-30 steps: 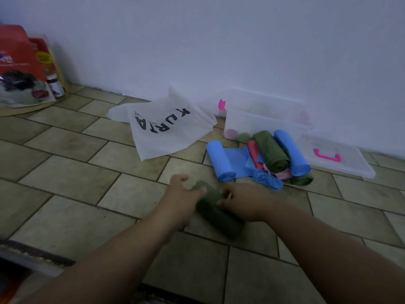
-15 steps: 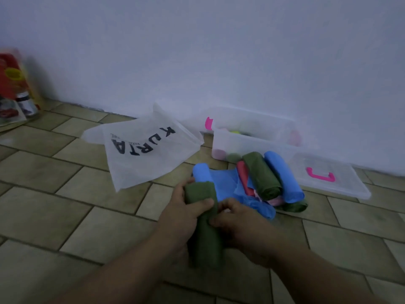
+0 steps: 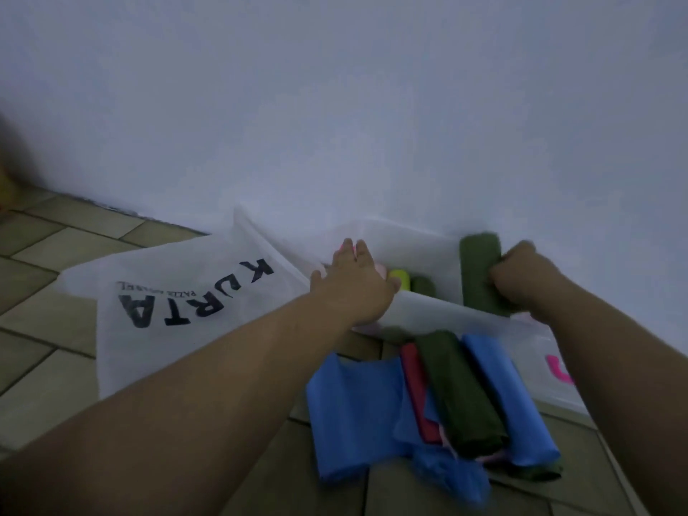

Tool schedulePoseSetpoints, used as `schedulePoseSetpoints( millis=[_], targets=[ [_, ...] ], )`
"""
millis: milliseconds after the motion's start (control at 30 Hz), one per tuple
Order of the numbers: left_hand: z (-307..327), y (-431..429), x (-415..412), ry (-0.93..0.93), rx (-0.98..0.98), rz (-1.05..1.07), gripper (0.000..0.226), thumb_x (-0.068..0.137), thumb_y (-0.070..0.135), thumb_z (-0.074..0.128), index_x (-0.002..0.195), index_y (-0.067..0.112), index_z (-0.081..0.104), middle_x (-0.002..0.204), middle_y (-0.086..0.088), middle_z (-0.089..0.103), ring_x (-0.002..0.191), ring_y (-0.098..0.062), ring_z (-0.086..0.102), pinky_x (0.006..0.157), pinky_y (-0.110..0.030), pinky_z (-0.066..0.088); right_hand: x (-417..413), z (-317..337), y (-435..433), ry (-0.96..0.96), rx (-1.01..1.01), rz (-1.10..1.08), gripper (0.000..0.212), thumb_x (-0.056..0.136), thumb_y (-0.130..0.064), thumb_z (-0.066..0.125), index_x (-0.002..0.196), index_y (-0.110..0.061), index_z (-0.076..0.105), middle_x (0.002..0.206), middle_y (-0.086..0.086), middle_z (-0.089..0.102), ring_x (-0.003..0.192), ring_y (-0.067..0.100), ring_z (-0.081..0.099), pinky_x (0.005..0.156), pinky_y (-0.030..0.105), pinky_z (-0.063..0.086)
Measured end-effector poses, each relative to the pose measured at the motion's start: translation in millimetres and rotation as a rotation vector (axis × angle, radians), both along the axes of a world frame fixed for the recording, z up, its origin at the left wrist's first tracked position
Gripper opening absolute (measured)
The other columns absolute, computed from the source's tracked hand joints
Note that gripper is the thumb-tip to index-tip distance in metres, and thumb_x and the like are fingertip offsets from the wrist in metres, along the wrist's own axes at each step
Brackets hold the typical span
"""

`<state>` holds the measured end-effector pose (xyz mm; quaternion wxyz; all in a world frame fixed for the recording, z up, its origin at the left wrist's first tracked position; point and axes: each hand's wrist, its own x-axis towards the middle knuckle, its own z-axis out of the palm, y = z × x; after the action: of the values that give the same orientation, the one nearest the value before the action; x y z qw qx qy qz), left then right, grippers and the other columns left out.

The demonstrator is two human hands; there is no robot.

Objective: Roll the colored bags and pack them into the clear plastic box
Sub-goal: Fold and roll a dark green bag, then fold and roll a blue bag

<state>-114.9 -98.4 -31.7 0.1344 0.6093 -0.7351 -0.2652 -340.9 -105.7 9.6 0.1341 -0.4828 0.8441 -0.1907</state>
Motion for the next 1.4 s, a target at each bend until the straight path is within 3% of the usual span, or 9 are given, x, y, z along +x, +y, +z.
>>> schedulePoseSetpoints(
  millis=[167, 567, 633, 733, 833, 933, 1100, 1267, 1400],
  targets=[
    [-2, -2, 3, 0.001, 0.027, -0.007, 0.085, 0.093, 0.06, 0.032, 0.148, 0.016, -0.016, 0.158, -0.001, -0.017, 0.146, -0.019, -0.005, 0.115, -0.053, 0.005, 6, -24, -21, 0.008, 0.313, 0.168, 0.016, 0.083, -0.015, 0.066, 0.082, 0.0, 0.062, 0.09, 0.02, 0.064, 0.074, 0.029, 0.059, 0.064, 0.033, 0.049],
    [0, 3, 2, -0.001, -0.015, -0.019, 0.078, 0.093, 0.061, 0.031, 0.149, 0.029, -0.014, 0.158, 0.0, -0.02, 0.146, -0.019, -0.009, 0.112, -0.057, -0.001, 4, -40, -34, 0.394, 0.518, 0.352, 0.021, 0.086, -0.022, 0.059, 0.102, -0.007, 0.06, 0.117, 0.014, 0.058, 0.099, 0.026, 0.053, 0.093, 0.037, 0.042],
    [2, 15, 14, 0.101, -0.188, -0.046, 0.074, 0.095, 0.054, 0.036, 0.15, 0.029, -0.005, 0.159, 0.001, -0.014, 0.146, -0.017, -0.002, 0.115, -0.052, 0.005, 12, -21, -25, 0.428, 0.272, 0.342, 0.025, 0.086, -0.025, 0.059, 0.104, -0.008, 0.06, 0.111, 0.013, 0.061, 0.096, 0.026, 0.055, 0.085, 0.037, 0.046],
    [-5, 44, 46, 0.42, -0.44, -0.104, 0.046, 0.093, 0.018, 0.048, 0.138, 0.023, 0.041, 0.139, -0.001, 0.041, 0.12, -0.012, 0.045, 0.101, -0.019, 0.036, 45, 15, 21, 0.306, -0.387, 0.344, 0.007, 0.08, -0.024, 0.055, 0.074, -0.023, 0.054, 0.076, -0.002, 0.058, 0.073, 0.019, 0.052, 0.06, 0.029, 0.038],
    [-25, 74, 69, 0.092, -0.167, -0.262, 0.039, 0.086, 0.008, 0.049, 0.118, 0.029, 0.054, 0.122, 0.002, 0.056, 0.108, -0.015, 0.054, 0.09, -0.029, 0.046, 101, 12, 87, 0.224, -0.198, 0.614, 0.019, 0.076, -0.032, 0.06, 0.061, -0.025, 0.05, 0.064, -0.008, 0.052, 0.064, 0.014, 0.049, 0.052, 0.023, 0.029],
    [-39, 91, 69, -0.268, -0.087, -0.458, 0.045, 0.081, 0.019, 0.065, 0.124, 0.027, 0.053, 0.129, 0.002, 0.054, 0.116, -0.017, 0.052, 0.1, -0.035, 0.042, 153, -40, 134, 0.346, 0.3, 0.859, 0.028, 0.082, -0.043, 0.059, 0.101, -0.022, 0.06, 0.093, 0.002, 0.064, 0.079, 0.018, 0.058, 0.068, 0.027, 0.045],
    [-25, 118, 81, -0.506, -0.201, -0.441, 0.029, 0.082, 0.041, 0.058, 0.107, 0.027, 0.051, 0.116, 0.002, 0.052, 0.107, -0.019, 0.048, 0.091, -0.04, 0.033, 167, -82, 167, 0.361, 0.207, 0.865, 0.045, 0.093, -0.034, 0.05, 0.133, -0.017, 0.036, 0.122, 0.009, 0.056, 0.105, 0.026, 0.057, 0.081, 0.036, 0.041],
    [-24, 150, 84, -0.599, 0.18, -0.622, 0.034, 0.092, 0.033, 0.049, 0.123, 0.023, 0.058, 0.12, -0.003, 0.06, 0.104, -0.023, 0.057, 0.089, -0.036, 0.045, 134, -69, 198, 0.2, 0.381, 1.04, 0.044, 0.083, -0.012, 0.059, 0.116, -0.035, 0.042, 0.115, 0.004, 0.054, 0.1, 0.024, 0.052, 0.076, 0.036, 0.041],
    [-39, 155, 79, -0.413, 0.099, -0.556, 0.037, 0.093, 0.022, 0.05, 0.129, 0.023, 0.055, 0.133, -0.003, 0.051, 0.118, -0.023, 0.05, 0.095, -0.033, 0.042, 128, -73, 215, 0.14, 0.309, 1.051, 0.044, 0.082, -0.005, 0.056, 0.114, -0.034, 0.048, 0.123, 0.002, 0.052, 0.108, 0.023, 0.051, 0.08, 0.033, 0.04]
  ],
)
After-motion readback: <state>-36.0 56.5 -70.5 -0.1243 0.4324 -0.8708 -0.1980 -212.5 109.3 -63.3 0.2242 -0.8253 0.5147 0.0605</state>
